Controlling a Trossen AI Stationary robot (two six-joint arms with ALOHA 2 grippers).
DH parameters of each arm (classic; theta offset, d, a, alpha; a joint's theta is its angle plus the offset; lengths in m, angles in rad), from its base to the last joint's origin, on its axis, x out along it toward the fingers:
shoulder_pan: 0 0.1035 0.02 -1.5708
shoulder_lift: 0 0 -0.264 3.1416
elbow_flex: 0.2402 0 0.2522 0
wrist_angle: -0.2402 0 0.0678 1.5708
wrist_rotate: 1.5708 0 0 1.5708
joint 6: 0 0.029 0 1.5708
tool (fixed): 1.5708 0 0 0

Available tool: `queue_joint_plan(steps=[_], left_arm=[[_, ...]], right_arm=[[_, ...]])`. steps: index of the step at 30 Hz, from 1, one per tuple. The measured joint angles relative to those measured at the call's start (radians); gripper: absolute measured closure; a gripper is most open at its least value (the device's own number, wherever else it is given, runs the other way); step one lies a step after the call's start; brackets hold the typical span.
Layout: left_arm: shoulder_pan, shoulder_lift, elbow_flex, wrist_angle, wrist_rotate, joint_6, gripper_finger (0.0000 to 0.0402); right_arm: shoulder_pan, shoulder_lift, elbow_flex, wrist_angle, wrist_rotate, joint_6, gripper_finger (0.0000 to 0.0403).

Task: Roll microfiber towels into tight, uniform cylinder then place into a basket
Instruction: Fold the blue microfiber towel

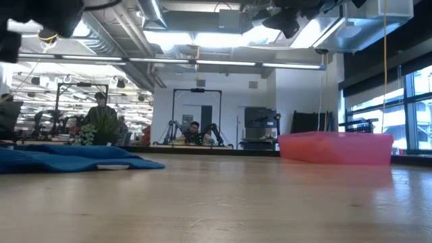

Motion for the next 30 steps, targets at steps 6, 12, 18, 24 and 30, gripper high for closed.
queue_joint_plan(steps=[6,12,18,24,30], left_arm=[[-0.009,0.096,0.000,0.004,0.108,-0.087,0.0317],[-0.067,0.202,-0.001,0.027,0.133,-0.008,0.0317],[-0.101,0.254,-0.001,0.038,0.160,-0.027,0.0317],[-0.124,0.297,-0.001,0.043,0.155,-0.066,0.0317],[-0.125,0.366,0.000,0.053,0.154,-0.066,0.0317]], right_arm=[[0.000,0.000,0.000,-0.001,0.000,0.001,0.0118],[0.000,0.000,0.000,-0.001,0.000,0.000,0.0118],[0.000,-0.001,0.000,-0.001,0.000,0.003,0.0118],[0.000,-0.001,0.000,-0.001,0.000,0.004,0.0118],[-0.004,-0.001,0.000,-0.002,0.001,0.035,0.0118]])
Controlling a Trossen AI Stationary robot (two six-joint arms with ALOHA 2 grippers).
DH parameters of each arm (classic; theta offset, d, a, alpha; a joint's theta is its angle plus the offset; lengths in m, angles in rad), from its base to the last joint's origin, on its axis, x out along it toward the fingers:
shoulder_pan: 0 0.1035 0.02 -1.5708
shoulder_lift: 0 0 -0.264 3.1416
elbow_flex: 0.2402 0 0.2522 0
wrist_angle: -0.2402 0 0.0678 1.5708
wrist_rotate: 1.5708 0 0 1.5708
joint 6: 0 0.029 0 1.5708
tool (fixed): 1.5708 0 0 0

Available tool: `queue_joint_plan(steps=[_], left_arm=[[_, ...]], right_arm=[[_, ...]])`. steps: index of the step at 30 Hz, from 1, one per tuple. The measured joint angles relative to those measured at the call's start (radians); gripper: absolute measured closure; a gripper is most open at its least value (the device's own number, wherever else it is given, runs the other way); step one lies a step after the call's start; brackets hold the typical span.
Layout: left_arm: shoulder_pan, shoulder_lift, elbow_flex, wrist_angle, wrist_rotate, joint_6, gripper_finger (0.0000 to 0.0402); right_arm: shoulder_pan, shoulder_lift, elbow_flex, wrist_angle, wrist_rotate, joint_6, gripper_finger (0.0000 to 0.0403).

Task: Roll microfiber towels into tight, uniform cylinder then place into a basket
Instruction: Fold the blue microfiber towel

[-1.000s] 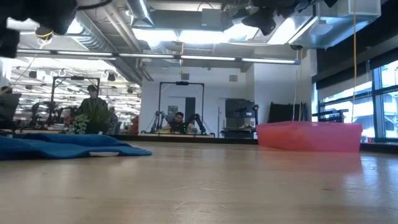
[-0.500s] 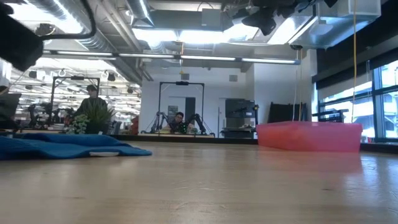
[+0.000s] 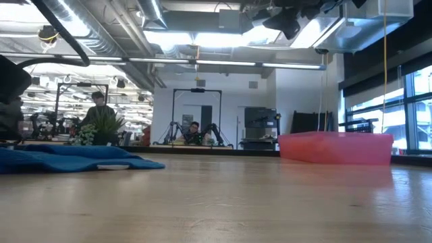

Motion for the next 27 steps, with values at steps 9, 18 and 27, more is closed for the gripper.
queue_joint_plan(steps=[9,18,27], left_arm=[[0.000,0.047,0.006,-0.010,0.003,-0.002,0.0321],[0.000,0.049,0.006,-0.006,0.008,-0.005,0.0395],[0.029,-0.048,0.032,-0.019,-0.002,0.016,0.0402]], right_arm=[[0.000,0.000,0.000,0.000,0.023,0.013,0.0118],[-0.001,0.000,0.000,0.000,0.044,0.014,0.0118],[0.000,0.017,0.000,0.000,0.066,0.005,0.0118]])
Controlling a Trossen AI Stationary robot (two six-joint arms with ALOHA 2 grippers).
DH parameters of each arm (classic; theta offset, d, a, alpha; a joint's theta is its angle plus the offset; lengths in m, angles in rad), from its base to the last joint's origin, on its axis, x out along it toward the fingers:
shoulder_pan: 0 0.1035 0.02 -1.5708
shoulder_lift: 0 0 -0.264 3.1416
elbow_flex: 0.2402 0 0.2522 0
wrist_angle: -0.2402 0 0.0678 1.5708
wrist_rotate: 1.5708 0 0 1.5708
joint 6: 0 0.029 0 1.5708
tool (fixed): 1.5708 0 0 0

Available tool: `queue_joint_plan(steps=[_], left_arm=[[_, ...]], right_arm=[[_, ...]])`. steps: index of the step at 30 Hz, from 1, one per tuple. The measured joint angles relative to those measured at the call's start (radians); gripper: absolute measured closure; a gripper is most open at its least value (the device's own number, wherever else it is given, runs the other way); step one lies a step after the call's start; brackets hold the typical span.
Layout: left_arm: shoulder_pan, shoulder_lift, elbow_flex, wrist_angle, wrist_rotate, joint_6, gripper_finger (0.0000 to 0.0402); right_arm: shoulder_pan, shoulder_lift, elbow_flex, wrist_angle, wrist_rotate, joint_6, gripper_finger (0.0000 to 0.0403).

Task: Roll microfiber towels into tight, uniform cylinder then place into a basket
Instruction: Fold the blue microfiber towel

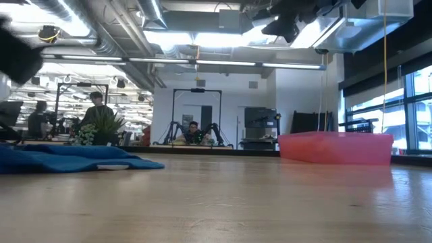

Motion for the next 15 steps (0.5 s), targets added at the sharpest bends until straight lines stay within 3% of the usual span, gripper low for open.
queue_joint_plan(steps=[7,15], left_arm=[[0.036,-0.115,0.036,-0.099,-0.053,-0.023,0.0401],[0.112,-0.253,0.107,-0.289,-0.193,-0.023,0.0401]], right_arm=[[0.023,0.100,0.000,0.045,0.002,-0.064,0.0118],[0.071,0.267,0.000,0.141,-0.001,-0.150,0.0118]])
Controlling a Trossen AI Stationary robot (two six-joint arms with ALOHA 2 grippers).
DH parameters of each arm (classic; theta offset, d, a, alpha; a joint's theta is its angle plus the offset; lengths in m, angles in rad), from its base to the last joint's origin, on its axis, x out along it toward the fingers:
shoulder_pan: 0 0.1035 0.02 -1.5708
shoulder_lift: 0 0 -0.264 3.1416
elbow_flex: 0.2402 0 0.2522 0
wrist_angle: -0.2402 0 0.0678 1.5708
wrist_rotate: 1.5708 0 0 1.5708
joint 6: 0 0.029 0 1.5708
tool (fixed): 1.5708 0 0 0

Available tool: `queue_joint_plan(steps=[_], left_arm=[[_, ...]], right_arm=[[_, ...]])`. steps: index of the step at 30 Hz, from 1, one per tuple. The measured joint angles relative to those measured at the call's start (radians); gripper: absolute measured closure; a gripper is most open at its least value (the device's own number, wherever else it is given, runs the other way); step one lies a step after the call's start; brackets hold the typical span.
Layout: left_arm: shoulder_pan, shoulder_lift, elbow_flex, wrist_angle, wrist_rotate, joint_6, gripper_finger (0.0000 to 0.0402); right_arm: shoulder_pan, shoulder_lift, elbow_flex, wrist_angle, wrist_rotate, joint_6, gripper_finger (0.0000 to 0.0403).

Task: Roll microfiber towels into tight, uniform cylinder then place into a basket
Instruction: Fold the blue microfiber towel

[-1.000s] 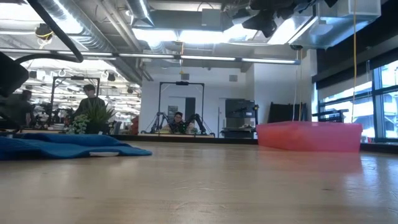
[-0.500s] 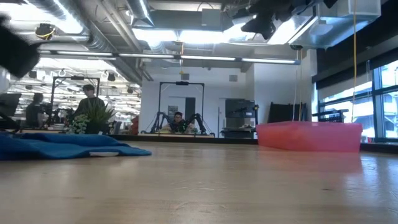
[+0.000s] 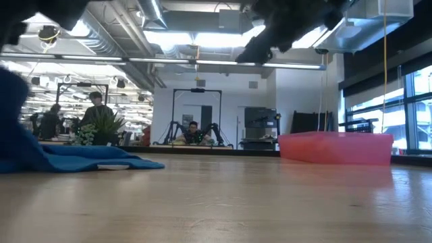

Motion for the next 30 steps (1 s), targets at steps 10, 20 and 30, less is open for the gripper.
queue_joint_plan(steps=[10,20,30], left_arm=[[0.091,-0.089,0.034,-0.141,-0.038,0.052,0.0401],[0.200,-0.091,0.034,-0.142,-0.036,0.145,0.0401],[0.319,-0.092,0.036,-0.085,-0.075,0.239,0.0401]], right_arm=[[0.044,0.175,0.000,0.183,-0.016,-0.053,0.0118],[0.111,0.348,0.008,0.498,-0.016,-0.046,0.0118],[0.134,0.529,0.246,0.495,-0.009,-0.038,0.0118]])
